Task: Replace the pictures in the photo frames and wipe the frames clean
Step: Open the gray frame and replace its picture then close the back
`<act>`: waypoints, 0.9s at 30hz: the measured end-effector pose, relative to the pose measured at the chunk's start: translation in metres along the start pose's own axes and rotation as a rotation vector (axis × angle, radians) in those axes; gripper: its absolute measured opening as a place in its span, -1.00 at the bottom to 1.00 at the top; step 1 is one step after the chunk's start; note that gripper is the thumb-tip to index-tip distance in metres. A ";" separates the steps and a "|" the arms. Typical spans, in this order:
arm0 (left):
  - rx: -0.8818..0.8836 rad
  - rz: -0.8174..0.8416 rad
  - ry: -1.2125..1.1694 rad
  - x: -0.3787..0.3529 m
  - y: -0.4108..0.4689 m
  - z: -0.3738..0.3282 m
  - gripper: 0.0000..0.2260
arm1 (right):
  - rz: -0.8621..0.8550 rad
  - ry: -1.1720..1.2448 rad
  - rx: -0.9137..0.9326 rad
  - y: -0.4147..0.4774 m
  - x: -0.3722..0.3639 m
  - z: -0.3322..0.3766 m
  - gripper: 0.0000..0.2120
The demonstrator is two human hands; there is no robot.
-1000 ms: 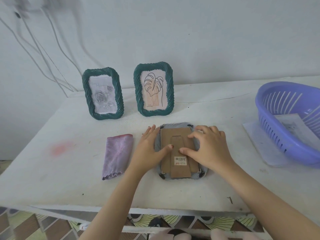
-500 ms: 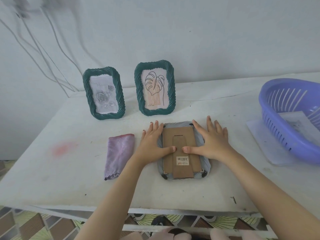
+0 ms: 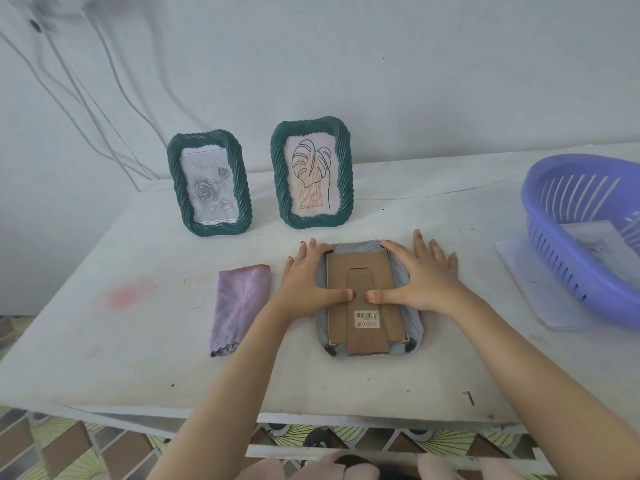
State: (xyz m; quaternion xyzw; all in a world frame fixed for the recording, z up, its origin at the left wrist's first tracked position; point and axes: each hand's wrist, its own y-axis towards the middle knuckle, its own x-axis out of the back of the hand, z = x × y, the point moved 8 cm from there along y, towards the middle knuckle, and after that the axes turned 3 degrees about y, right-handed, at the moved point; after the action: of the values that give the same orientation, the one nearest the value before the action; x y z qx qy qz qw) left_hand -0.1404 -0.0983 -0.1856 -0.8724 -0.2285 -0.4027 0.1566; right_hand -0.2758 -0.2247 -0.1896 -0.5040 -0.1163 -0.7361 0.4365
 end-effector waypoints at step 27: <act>0.060 0.059 -0.022 -0.001 0.003 0.002 -0.26 | 0.079 -0.018 -0.025 0.003 -0.002 0.002 0.00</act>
State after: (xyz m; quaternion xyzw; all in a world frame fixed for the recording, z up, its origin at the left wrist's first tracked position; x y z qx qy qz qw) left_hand -0.1383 -0.1002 -0.1875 -0.8781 -0.2164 -0.3811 0.1920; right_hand -0.2717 -0.2243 -0.1911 -0.5203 -0.0909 -0.7150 0.4580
